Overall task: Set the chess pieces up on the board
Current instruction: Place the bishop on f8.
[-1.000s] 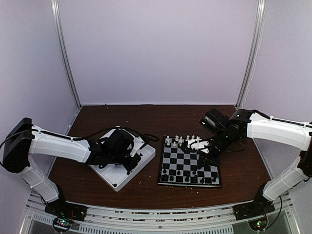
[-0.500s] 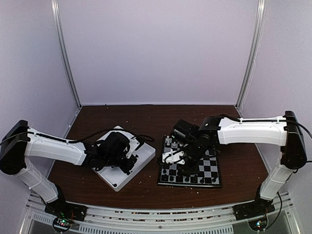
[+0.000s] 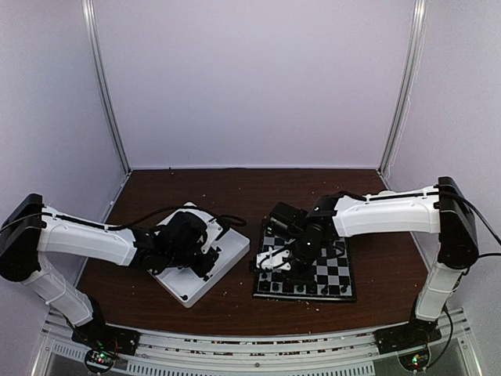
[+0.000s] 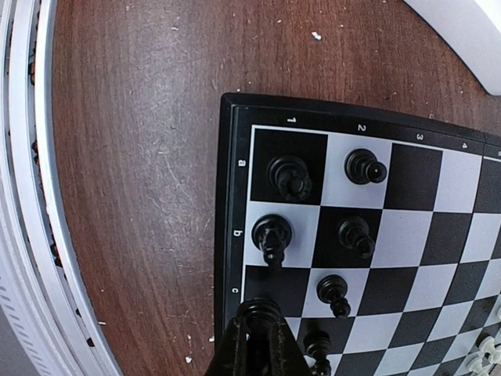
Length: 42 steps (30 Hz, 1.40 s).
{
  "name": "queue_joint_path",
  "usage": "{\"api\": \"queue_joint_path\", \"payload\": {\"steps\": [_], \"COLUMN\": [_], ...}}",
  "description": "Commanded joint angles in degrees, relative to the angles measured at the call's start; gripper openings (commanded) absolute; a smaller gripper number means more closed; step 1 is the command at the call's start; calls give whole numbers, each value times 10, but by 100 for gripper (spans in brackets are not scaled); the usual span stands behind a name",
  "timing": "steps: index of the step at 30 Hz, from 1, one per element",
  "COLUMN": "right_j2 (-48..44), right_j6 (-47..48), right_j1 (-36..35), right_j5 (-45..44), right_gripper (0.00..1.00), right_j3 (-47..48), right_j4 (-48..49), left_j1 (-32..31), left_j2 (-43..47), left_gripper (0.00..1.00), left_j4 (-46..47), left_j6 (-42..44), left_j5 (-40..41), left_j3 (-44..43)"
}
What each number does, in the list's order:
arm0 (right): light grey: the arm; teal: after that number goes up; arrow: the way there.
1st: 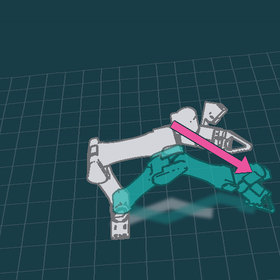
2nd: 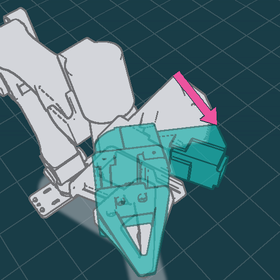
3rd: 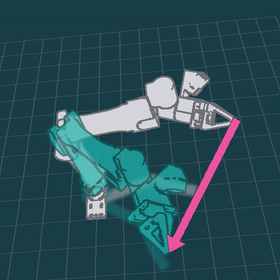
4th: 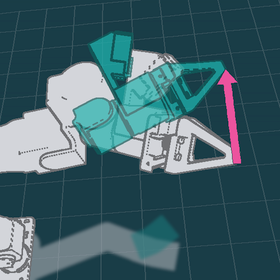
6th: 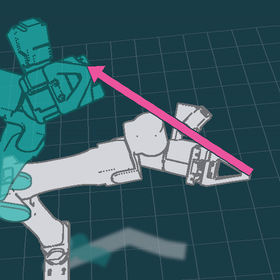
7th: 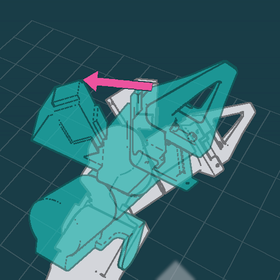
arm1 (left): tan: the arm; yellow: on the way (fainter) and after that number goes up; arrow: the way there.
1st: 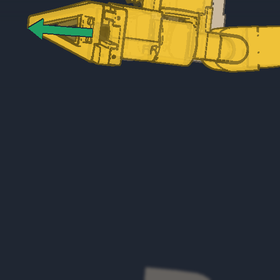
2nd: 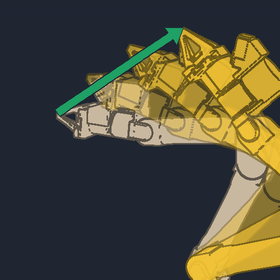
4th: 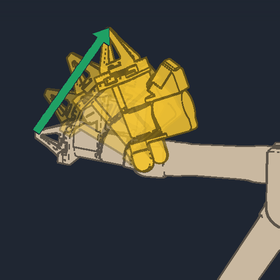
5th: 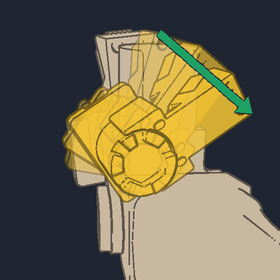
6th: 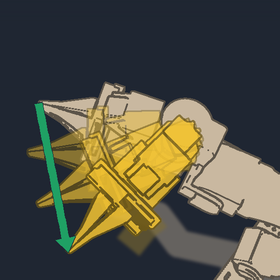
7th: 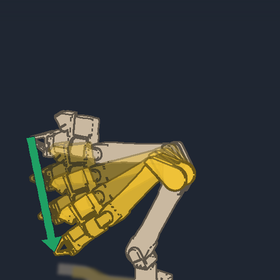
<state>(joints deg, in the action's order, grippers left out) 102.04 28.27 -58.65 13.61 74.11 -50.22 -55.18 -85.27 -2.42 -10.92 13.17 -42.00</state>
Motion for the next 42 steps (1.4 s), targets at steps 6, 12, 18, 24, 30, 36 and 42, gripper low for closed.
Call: {"api": "queue_joint_path", "payload": {"steps": [6, 12, 18, 24, 30, 36, 42], "right_j2": [19, 27, 31, 29, 18, -59, -157], "right_j6": [-2, -3, -4, -4, -6, -3, -52], "right_j1": [-5, -4, -5, -4, -5, -2, 72], "right_j5": [-15, -27, -30, -32, -26, -20, -3], "right_gripper": [8, 9, 11, 22, 22, 26, 100], "right_j3": [-2, -4, -7, -10, -10, 32, 54], "right_j4": [13, 17, 20, 22, 16, -37, 0], "left_j1": [3, 3, 3, 3, 3, 4, 44], "left_j2": [6, 5, 3, 0, 0, 8, 28], "left_gripper": [0, 0, 0, 0, 0, 0, 0], "left_j4": [27, 28, 29, 31, 28, -3, 4], "left_j6": [-7, -9, -10, -11, -11, -1, -1], "left_j5": [7, 5, 5, 1, 2, -25, -240], "left_j3": [7, 8, 9, 9, 7, -18, -40]}}
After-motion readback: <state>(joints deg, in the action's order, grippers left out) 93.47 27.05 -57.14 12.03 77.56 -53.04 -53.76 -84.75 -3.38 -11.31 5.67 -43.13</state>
